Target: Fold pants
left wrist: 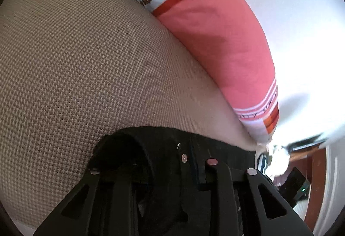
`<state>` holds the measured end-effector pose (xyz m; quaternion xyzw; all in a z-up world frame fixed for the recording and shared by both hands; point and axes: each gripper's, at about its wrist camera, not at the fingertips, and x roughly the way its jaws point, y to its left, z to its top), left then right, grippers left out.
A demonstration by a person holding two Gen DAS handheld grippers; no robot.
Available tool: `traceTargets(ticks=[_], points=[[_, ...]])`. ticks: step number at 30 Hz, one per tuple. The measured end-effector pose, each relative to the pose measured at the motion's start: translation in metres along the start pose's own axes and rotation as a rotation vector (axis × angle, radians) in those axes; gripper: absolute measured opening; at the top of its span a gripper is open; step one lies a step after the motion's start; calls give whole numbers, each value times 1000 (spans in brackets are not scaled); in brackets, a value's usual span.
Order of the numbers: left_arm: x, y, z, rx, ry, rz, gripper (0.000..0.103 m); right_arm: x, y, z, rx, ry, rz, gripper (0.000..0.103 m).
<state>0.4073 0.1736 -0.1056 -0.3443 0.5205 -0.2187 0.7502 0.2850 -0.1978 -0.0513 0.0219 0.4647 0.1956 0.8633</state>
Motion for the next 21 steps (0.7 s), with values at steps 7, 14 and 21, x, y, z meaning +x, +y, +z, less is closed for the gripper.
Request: traceTargets(ticks=[7,14,21], points=[[-49,-51,-25,160,-106,-31,9,25,-12,42,-211,111,30,102],[-105,-100,-65,341,-178,-89,9,54,-19,79,-426,298,192,92],[-114,-103,-72,326,-188,-39,9,64,-49,77,-483,458,209,60]])
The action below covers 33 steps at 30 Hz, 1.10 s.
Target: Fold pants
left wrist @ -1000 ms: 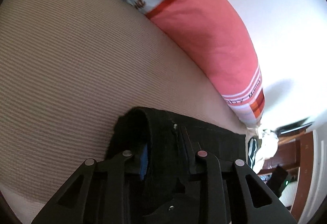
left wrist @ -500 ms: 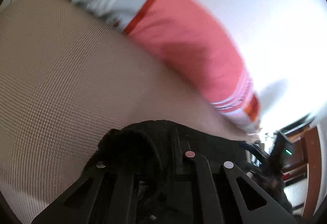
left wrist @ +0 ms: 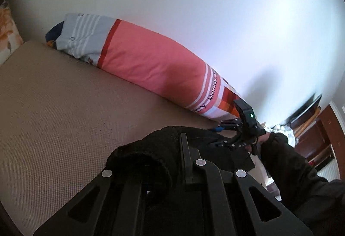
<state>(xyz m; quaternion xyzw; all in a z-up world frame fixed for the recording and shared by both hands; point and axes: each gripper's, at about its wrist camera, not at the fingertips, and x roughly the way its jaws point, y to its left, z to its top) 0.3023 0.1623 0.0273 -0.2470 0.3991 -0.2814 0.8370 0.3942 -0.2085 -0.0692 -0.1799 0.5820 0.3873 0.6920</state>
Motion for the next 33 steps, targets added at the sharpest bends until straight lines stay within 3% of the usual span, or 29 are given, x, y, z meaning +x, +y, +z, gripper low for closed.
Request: traceTargets(ticks=[2,4,11,17,25,29,33], points=[[2,0,0,-4,4,19,9,0,-7,-8,2,13,-7,42],[2,-1,0,-4,4,29,9,-3,-16,-20,20,17,-16,32],[5,-1,1,-2,9,57,9,-16,-39,-60,71,10,-129,19],[8,2,-3,-2,9,87,9,-25,-19,-76,60,-54,-266,8],[-21,-7,-17,43,41,63,9,-91,65,-120,96,-211,-496,7],[-52,-22,-43,111,65,55,10,-118,133,-151,114,-266,-540,6],[-83,-27,-81,177,109,46,12,-131,196,-189,135,-310,-530,6]])
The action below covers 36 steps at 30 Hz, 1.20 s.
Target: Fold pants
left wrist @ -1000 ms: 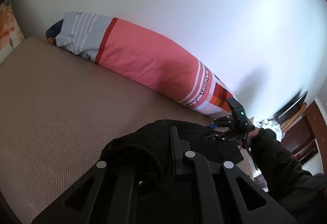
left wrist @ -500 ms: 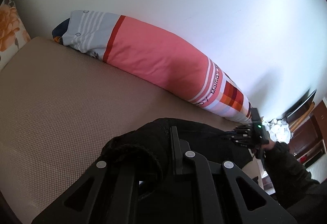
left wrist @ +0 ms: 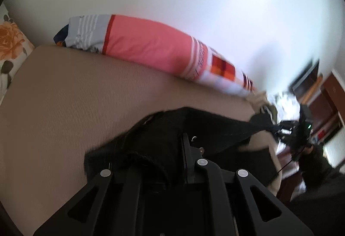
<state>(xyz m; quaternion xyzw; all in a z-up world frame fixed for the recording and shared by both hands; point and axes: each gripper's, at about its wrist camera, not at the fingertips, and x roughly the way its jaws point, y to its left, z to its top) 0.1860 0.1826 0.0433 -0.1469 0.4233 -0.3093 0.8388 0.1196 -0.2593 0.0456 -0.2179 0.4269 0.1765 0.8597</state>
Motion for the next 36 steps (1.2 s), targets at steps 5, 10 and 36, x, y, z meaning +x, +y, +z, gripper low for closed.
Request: traceTargets(ticks=[5,10,36], points=[[-7,5,-57,15,107,16,15,-16,54,-51,34,48,78,5],[6,20,-106,21,254,90,23,9,88,-103,80,153,154,5],[-27,50,-154,-728,237,159,43,37,101,-121,129,168,159,6]])
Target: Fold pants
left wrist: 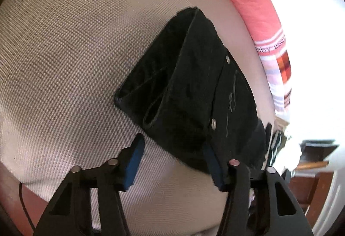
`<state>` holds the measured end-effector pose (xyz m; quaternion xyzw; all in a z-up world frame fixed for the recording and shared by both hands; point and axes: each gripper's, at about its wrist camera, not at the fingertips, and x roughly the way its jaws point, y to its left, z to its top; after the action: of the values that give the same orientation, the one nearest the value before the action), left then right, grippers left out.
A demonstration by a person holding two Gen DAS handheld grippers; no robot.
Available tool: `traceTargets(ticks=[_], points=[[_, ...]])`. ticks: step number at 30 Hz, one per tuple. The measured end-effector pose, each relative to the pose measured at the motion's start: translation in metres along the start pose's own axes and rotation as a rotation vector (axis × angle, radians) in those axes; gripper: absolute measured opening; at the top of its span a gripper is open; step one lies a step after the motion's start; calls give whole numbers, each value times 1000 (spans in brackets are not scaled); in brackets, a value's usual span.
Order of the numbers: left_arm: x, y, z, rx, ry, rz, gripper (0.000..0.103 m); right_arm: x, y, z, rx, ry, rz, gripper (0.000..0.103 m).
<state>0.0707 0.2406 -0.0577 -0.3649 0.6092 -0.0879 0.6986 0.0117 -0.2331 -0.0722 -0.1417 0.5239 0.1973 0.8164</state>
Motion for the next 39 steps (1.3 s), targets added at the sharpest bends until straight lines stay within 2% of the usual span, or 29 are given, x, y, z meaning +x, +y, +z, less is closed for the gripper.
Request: traceTargets(ticks=[1,3,6,10,11,14,17,19,22,26,28,29,30,32,36,39], points=[[1,-2,3,-3,-8,-5,40,-1,0,0,5,-3,-1,6],[2,-8,9,17,-21,10,24,-3,1,0,11,-12,-4,6],[2,-25,16,94,-41,56,17,-11,1,0,36,-32,-5,6],[-16,-54,31,290,-118,69,17,-31,6,1,67,-78,4,6],[-18,-54,33,310,-116,77,16,-33,11,1,59,-80,11,6],[-3,-42,40,337,-63,127,16,-27,27,-3,33,-45,24,6],[12,-22,37,328,7,131,17,-14,30,-11,47,-6,49,6],[10,-18,32,339,27,126,17,-11,26,-15,78,7,75,6],[15,-22,24,391,31,161,17,-14,28,-18,68,11,78,6],[27,-29,19,438,-1,218,22,4,25,-19,96,52,91,6],[25,-37,12,479,-29,260,28,6,23,-17,110,41,98,6],[22,-39,10,488,-41,276,35,6,22,-16,115,43,99,7],[17,-42,7,499,-55,300,47,5,22,-16,119,42,99,8],[7,-45,1,535,-100,353,57,5,23,-16,115,35,94,8],[-20,-53,-12,578,-214,423,57,-3,22,-16,111,18,91,10],[-32,-85,-37,692,-299,382,57,-11,23,-19,88,3,79,17]])
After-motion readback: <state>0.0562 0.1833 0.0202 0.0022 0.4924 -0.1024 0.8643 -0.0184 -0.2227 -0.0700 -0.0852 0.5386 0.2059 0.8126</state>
